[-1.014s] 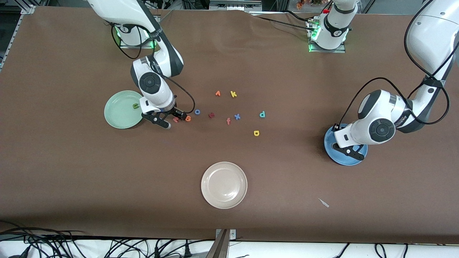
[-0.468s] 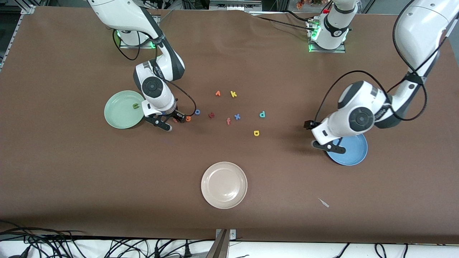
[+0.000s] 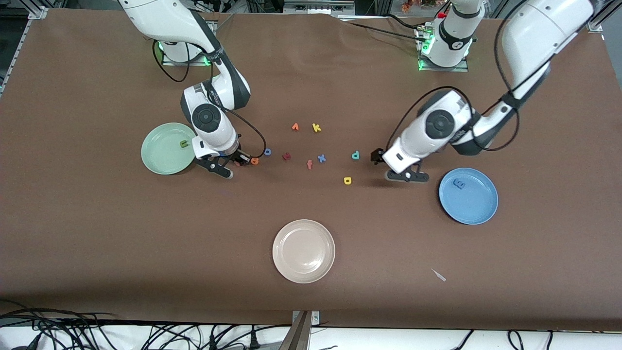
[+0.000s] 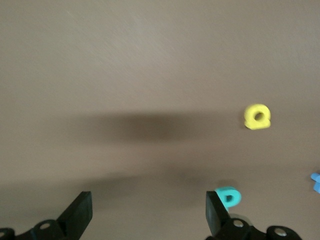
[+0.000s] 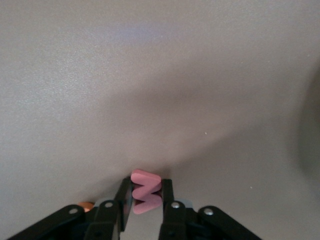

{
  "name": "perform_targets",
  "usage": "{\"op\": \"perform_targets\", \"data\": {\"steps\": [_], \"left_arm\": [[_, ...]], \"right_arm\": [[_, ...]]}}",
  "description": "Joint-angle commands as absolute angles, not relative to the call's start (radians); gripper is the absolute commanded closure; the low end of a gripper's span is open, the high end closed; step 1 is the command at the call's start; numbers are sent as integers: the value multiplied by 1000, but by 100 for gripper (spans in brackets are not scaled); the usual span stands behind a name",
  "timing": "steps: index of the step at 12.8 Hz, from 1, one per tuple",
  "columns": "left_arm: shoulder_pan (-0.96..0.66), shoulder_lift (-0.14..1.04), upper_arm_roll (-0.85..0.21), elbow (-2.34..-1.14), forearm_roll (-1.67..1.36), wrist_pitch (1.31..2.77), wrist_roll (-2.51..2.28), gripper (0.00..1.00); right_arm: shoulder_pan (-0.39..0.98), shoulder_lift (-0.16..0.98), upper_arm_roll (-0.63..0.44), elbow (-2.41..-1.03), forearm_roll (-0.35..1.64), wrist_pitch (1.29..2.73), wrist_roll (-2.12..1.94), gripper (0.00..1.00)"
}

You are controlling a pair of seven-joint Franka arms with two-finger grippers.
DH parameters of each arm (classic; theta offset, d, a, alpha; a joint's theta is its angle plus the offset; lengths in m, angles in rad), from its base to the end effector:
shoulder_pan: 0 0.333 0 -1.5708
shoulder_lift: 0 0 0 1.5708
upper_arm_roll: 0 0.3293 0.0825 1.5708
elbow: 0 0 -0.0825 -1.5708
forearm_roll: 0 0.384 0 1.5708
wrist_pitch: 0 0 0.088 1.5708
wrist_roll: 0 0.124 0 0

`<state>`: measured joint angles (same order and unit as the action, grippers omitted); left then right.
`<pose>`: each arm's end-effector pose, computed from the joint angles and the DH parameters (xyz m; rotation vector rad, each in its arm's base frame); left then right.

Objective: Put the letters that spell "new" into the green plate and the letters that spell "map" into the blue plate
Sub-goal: 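Carry the pink M to the green plate while the left gripper reaches the P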

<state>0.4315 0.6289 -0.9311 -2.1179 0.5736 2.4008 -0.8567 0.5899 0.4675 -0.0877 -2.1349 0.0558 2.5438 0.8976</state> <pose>0.5055 -0.2676 0.2140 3.0466 -0.0014 -0.1220 0.5009 0.2739 0.1747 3.0249 -0.6672 -0.0568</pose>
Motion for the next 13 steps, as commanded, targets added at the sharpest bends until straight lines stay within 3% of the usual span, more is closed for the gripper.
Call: {"op": "perform_targets", "data": {"steps": [1, 4, 8, 11, 13], "left_arm": [[326, 632, -919, -2128, 690, 2419, -1076, 0], [212, 676, -849, -2086, 747, 2418, -1184, 4], [49, 699, -721, -2013, 735, 2410, -1212, 18], [46, 707, -721, -2000, 732, 2407, -1209, 33], [46, 713, -719, -1994, 733, 2407, -1207, 51]], "right_arm": [[588, 488, -87, -2120, 72, 2563, 881, 80], [586, 419, -119, -2118, 72, 2525, 856, 80], [584, 266, -245, -2121, 71, 2205, 685, 80], [584, 226, -351, -2210, 71, 2206, 540, 80], [584, 229, -396, -2272, 71, 2270, 476, 80]]}}
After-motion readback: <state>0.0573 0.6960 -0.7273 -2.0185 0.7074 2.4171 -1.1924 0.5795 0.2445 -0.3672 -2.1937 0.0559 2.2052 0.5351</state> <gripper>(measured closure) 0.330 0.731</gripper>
